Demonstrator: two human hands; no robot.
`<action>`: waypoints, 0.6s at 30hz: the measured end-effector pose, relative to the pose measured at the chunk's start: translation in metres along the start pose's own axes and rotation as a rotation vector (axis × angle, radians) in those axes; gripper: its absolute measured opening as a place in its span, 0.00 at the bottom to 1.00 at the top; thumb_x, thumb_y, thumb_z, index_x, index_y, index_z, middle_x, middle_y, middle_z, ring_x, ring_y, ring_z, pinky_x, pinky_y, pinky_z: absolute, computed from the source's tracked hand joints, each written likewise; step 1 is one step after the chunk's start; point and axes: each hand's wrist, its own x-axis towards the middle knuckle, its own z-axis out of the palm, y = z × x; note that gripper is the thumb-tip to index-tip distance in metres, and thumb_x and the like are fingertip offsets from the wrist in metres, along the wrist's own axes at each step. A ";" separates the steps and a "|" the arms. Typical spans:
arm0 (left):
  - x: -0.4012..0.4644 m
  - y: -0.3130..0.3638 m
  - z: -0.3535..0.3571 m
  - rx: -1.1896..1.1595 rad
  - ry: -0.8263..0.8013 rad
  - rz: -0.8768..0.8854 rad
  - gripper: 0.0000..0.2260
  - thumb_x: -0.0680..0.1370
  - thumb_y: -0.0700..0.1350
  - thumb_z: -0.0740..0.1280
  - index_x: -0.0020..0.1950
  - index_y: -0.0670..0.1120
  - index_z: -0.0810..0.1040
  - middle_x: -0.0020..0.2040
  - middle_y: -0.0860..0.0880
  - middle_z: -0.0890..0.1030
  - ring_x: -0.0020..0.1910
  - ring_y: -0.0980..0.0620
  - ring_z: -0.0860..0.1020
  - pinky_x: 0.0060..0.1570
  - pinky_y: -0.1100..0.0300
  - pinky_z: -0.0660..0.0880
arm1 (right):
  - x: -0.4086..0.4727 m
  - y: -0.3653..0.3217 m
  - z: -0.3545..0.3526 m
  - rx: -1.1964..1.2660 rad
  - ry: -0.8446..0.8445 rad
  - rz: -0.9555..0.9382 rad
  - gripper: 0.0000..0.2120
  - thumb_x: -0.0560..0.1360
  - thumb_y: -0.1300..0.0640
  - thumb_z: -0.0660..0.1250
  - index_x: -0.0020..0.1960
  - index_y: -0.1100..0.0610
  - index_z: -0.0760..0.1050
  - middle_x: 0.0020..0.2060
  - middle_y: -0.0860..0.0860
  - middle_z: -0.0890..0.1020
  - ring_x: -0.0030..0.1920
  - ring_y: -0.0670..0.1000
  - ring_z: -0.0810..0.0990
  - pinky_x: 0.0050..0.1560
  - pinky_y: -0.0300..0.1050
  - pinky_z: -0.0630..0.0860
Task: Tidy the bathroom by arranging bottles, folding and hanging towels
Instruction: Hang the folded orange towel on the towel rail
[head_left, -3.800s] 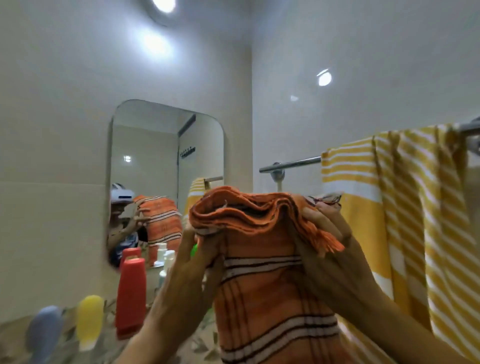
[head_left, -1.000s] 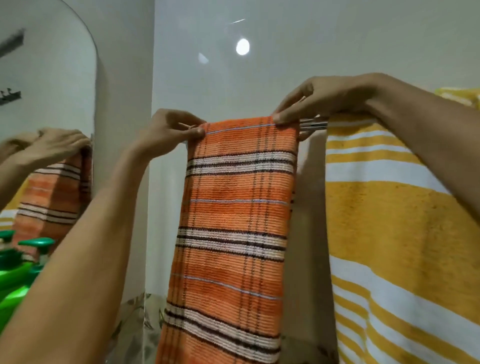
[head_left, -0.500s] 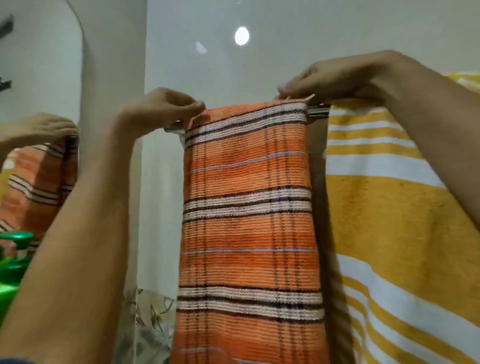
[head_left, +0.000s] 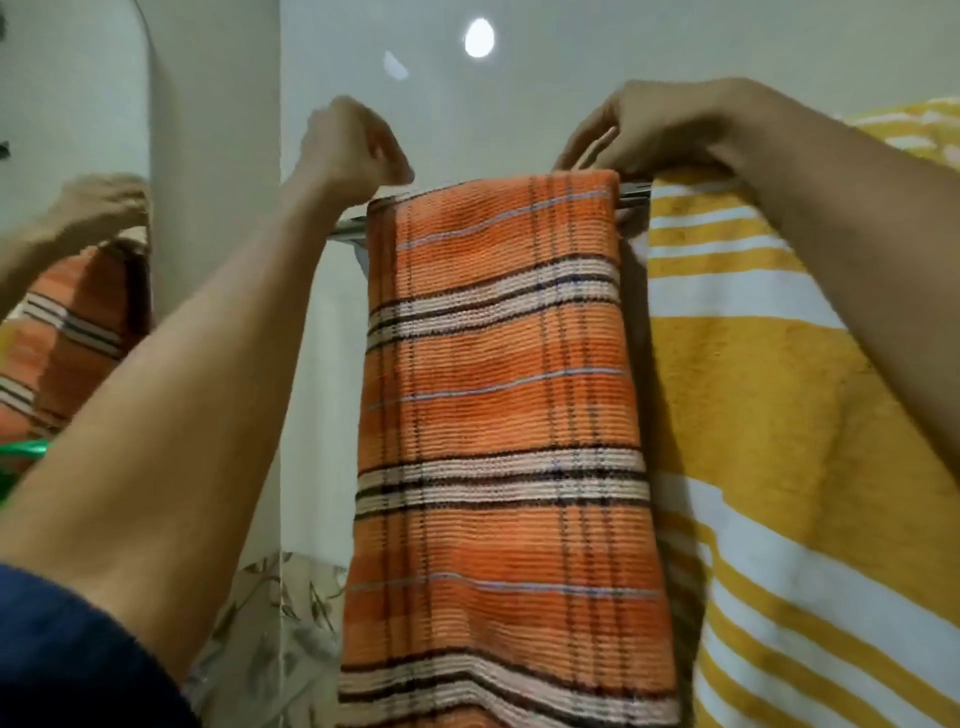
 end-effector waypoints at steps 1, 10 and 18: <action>-0.007 -0.004 -0.006 -0.089 -0.022 -0.027 0.12 0.75 0.49 0.69 0.51 0.41 0.81 0.47 0.45 0.81 0.39 0.53 0.77 0.39 0.63 0.73 | -0.003 0.001 -0.001 0.096 -0.007 -0.008 0.09 0.72 0.56 0.71 0.52 0.49 0.80 0.53 0.51 0.82 0.50 0.50 0.81 0.50 0.45 0.78; -0.026 -0.030 -0.004 -0.264 -0.198 0.048 0.12 0.76 0.51 0.65 0.52 0.44 0.80 0.42 0.49 0.79 0.43 0.52 0.76 0.41 0.62 0.73 | -0.010 0.004 -0.003 0.267 -0.056 -0.145 0.09 0.63 0.45 0.75 0.40 0.47 0.84 0.37 0.45 0.86 0.40 0.42 0.84 0.35 0.31 0.79; 0.003 -0.001 0.004 -0.174 0.044 0.000 0.16 0.71 0.49 0.73 0.53 0.40 0.78 0.45 0.47 0.79 0.37 0.53 0.76 0.31 0.72 0.72 | 0.002 0.000 0.001 0.110 0.042 -0.068 0.10 0.73 0.55 0.71 0.54 0.50 0.79 0.51 0.50 0.83 0.50 0.48 0.81 0.46 0.40 0.78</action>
